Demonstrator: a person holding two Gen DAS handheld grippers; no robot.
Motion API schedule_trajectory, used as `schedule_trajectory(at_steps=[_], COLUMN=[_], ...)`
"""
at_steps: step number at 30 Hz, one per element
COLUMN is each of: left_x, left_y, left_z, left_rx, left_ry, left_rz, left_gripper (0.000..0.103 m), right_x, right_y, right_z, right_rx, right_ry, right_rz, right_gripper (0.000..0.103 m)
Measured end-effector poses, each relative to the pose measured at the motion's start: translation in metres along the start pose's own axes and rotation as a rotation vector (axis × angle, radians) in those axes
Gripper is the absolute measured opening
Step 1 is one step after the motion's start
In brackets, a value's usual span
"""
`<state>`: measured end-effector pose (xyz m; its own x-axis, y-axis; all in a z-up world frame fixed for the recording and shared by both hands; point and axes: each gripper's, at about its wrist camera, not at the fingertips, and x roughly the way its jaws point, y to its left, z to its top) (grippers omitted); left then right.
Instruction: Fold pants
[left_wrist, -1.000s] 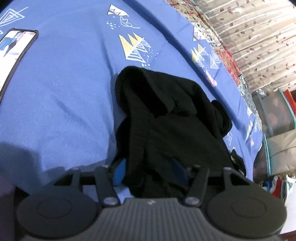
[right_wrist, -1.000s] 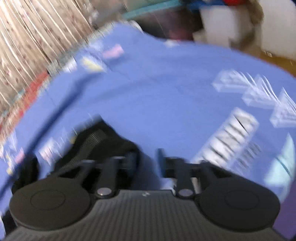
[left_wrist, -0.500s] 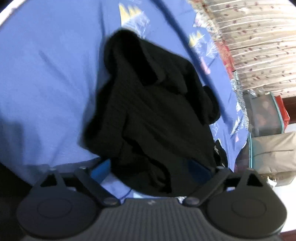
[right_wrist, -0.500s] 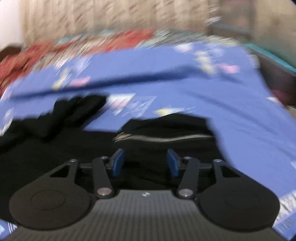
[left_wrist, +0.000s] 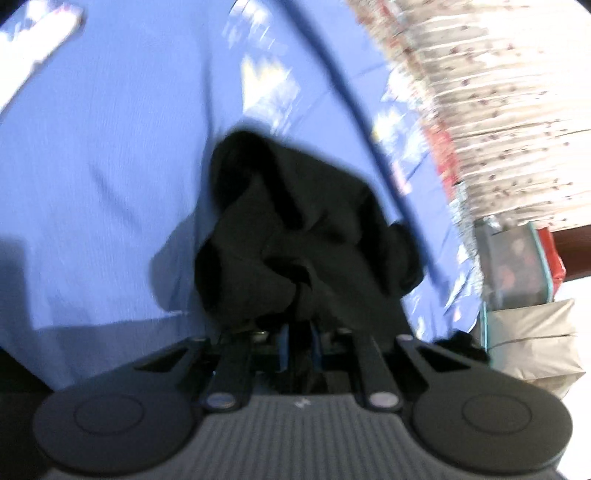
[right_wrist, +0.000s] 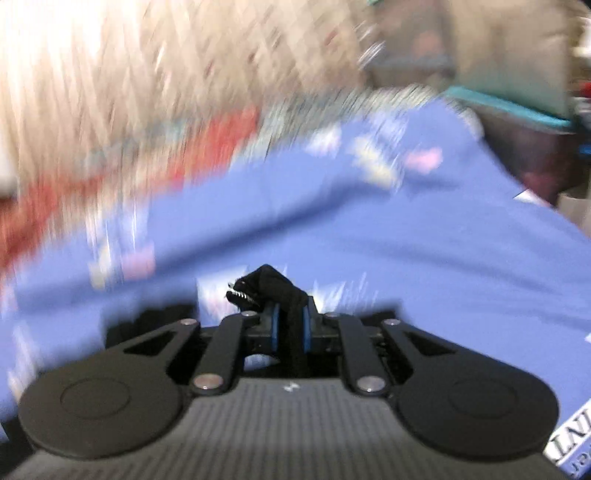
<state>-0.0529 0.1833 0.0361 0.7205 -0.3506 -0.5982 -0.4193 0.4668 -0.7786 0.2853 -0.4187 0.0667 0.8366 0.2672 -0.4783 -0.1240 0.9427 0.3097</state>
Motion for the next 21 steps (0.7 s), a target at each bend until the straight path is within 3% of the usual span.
schedule_trajectory(at_steps=[2, 4, 8, 11, 12, 13, 14, 15, 16, 18, 21], left_x=[-0.026, -0.045, -0.048, -0.031, -0.025, -0.021, -0.021, -0.024, -0.030, -0.048, -0.079], left_y=[-0.008, -0.004, 0.016, 0.040, 0.045, 0.049, 0.051, 0.051, 0.052, 0.051, 0.035], left_z=[0.008, 0.011, -0.002, -0.014, -0.019, -0.022, -0.024, -0.025, -0.024, -0.017, -0.001], left_rx=[0.048, 0.070, 0.066, -0.002, -0.008, -0.007, -0.004, 0.000, 0.008, 0.014, 0.065], left_ry=[-0.057, -0.063, -0.037, 0.024, 0.036, 0.041, 0.040, 0.035, 0.026, -0.008, -0.110], left_rz=[0.023, 0.035, 0.131, 0.191, 0.230, 0.254, 0.274, 0.278, 0.268, 0.225, 0.219], left_gripper=[0.008, 0.008, 0.008, 0.014, 0.018, 0.027, 0.035, 0.036, 0.037, 0.038, 0.038], right_x=[-0.036, -0.072, -0.110, -0.115, -0.113, -0.111, -0.108, -0.109, -0.118, -0.135, -0.148], right_y=[-0.023, -0.047, -0.102, -0.144, -0.158, -0.165, -0.175, -0.185, -0.195, -0.204, -0.185], right_z=[0.025, 0.034, 0.006, -0.042, -0.061, -0.074, -0.088, -0.100, -0.110, -0.119, -0.100], right_rx=[0.127, 0.236, 0.389, 0.519, 0.557, 0.566, 0.576, 0.615, 0.683, 0.798, 0.684], right_ry=[-0.104, -0.181, -0.204, -0.143, -0.102, -0.068, -0.028, -0.006, -0.021, -0.119, -0.224], right_rz=[0.023, 0.041, -0.012, -0.152, -0.243, -0.336, -0.465, -0.569, -0.613, -0.632, -0.645], right_gripper=[0.015, 0.014, 0.014, 0.014, 0.017, 0.021, 0.028, 0.048, 0.053, 0.053, 0.052])
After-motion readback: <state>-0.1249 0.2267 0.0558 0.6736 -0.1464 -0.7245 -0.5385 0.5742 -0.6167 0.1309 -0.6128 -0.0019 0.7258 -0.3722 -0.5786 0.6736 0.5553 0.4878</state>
